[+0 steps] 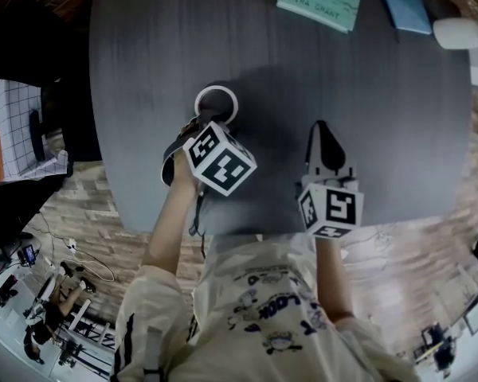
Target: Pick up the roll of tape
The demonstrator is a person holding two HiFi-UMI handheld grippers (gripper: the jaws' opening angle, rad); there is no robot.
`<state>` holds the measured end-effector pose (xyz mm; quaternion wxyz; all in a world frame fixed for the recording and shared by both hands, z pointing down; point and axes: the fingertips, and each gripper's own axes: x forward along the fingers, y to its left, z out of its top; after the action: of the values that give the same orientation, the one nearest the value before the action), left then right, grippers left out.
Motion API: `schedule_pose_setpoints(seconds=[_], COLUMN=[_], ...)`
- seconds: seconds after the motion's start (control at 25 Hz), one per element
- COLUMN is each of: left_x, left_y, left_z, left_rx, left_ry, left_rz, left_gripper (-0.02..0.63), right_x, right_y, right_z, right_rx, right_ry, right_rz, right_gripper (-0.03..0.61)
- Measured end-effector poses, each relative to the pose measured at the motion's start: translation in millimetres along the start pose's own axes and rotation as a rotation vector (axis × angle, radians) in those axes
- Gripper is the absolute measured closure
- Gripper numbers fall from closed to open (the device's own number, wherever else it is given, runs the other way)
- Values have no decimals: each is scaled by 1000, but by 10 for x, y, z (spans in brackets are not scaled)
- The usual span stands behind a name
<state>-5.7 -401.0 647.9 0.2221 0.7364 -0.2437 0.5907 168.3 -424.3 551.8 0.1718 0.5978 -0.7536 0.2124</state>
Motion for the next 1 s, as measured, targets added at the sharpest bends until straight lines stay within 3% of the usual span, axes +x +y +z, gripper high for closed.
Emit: schedule_pose_setpoints(seconds=[0.12,0.2,0.52,0.72,1.0], left_x=[0,-2,19,-136,-824], left_y=[-6,8,26,103,230], left_z=[-7,-1,30,149,131], left_rx=[20,36,74,31,-11], left_ry=[11,17,12,-85,-271], left_rz=[1,18,54,117,237], left_gripper=[485,568,575,577,577], right_x=[-13,-18,-31,-49,-303], right_y=[-27,-43,-38,-49,223], right_z=[-28,-27,-27,44,386], right_rx=[12,12,3,-3,-35], right_ry=[4,3,-5,-31,-116], right_rz=[-16,-17,-1,5,15], right_gripper=[574,574,574,574,575])
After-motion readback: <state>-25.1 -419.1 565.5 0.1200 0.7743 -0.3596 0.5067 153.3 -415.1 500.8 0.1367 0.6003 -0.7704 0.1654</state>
